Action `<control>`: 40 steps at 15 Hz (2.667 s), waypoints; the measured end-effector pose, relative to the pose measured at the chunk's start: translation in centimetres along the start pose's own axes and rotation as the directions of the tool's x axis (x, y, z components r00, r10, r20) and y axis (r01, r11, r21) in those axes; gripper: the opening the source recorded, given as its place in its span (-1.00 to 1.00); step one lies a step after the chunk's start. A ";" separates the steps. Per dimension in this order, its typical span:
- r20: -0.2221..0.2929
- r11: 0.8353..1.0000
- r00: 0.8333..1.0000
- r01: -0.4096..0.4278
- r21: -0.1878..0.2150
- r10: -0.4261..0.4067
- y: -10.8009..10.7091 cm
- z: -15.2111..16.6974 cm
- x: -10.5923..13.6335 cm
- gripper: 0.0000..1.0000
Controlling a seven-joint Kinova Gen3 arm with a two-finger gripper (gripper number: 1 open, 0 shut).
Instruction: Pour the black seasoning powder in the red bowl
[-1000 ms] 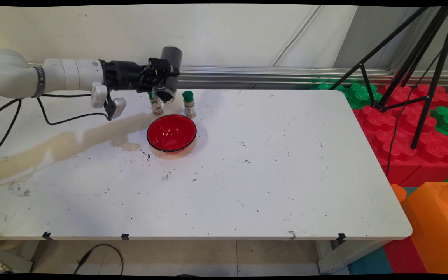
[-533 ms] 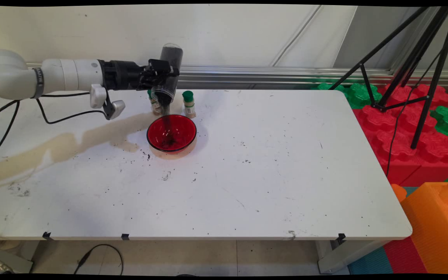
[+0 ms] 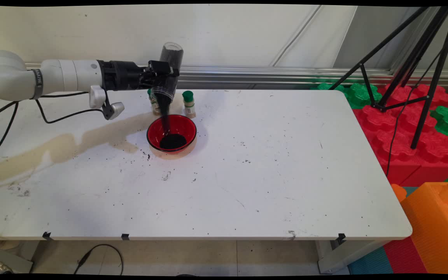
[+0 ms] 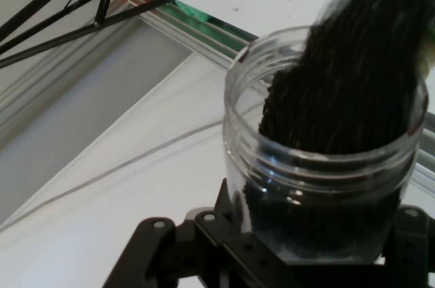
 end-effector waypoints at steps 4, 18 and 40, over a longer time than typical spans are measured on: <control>0.000 1.000 1.000 -0.013 0.002 0.013 0.0 -0.1 0.1 -1.00; -0.028 0.993 0.993 0.115 -0.016 -0.116 -0.2 -0.1 0.6 -1.00; -0.061 0.876 0.874 0.481 -0.029 -0.482 -6.3 -4.0 0.8 -1.00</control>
